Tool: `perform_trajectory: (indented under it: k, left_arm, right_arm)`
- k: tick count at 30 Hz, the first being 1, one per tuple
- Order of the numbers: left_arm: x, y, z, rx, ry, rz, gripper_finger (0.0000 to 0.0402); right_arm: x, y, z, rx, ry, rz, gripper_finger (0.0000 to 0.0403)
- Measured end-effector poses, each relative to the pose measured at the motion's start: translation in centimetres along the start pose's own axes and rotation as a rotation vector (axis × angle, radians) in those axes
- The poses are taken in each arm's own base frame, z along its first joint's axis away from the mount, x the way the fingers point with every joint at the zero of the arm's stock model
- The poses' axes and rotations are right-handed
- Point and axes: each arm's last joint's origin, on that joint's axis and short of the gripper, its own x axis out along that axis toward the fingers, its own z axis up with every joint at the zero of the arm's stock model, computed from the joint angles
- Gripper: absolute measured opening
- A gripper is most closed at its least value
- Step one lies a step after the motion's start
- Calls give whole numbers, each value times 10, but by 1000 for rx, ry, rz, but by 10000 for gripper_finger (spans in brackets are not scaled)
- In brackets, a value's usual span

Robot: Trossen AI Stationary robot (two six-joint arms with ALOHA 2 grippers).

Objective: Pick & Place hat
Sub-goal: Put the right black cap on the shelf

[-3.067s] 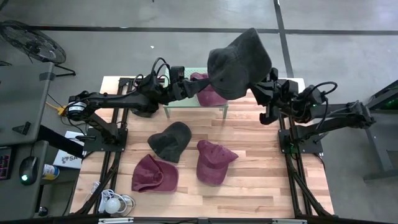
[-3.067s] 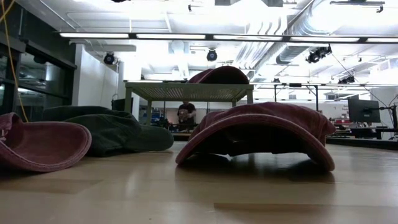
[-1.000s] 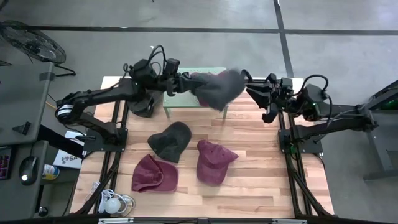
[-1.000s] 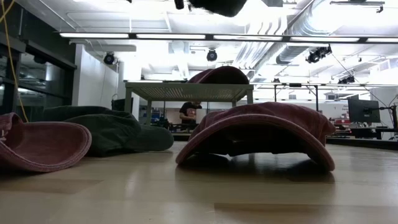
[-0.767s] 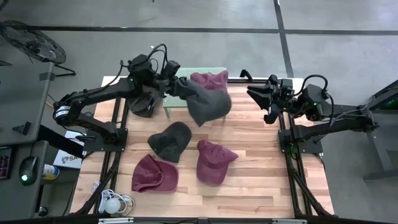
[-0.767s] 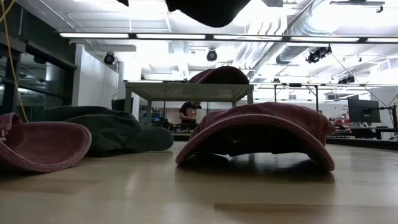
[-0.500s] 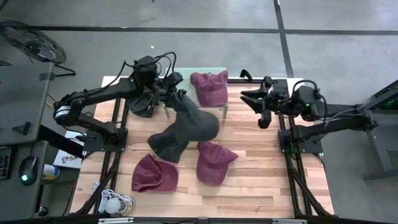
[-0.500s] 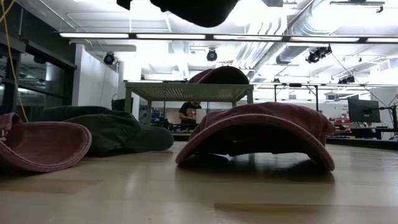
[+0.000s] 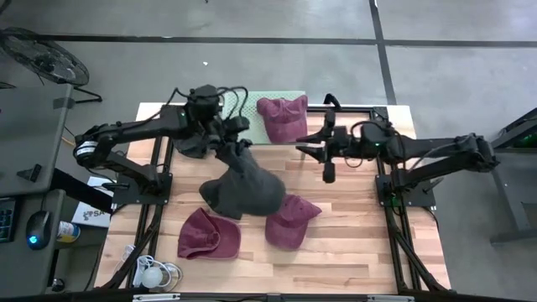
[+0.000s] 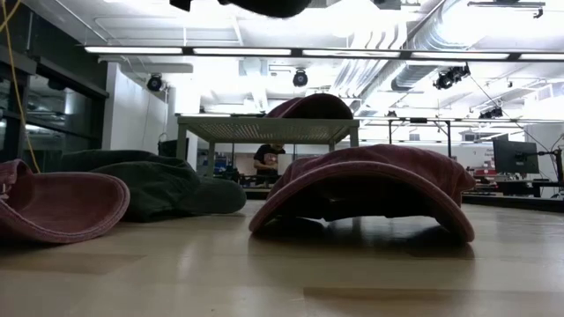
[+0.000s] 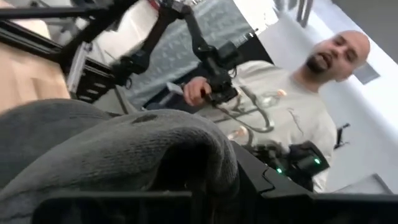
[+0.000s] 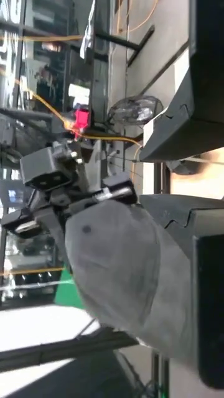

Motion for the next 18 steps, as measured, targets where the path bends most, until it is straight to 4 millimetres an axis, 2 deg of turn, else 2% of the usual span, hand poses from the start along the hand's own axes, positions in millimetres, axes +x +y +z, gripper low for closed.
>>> perform_trajectory:
  k: [3,8,13,18]
  left_arm:
    - [12,11,-2,-31,-3,18,30]
    - [21,25,-3,-32,-50,95,30]
    - [20,34,-6,-35,-123,237,30]
    - [20,33,-2,3,-161,296,30]
  right_arm:
    - [14,1,6,-18,42,48,101]
    - [31,4,12,37,181,153,158]
    - [36,12,23,91,220,219,211]
    - [33,20,21,96,277,186,235]
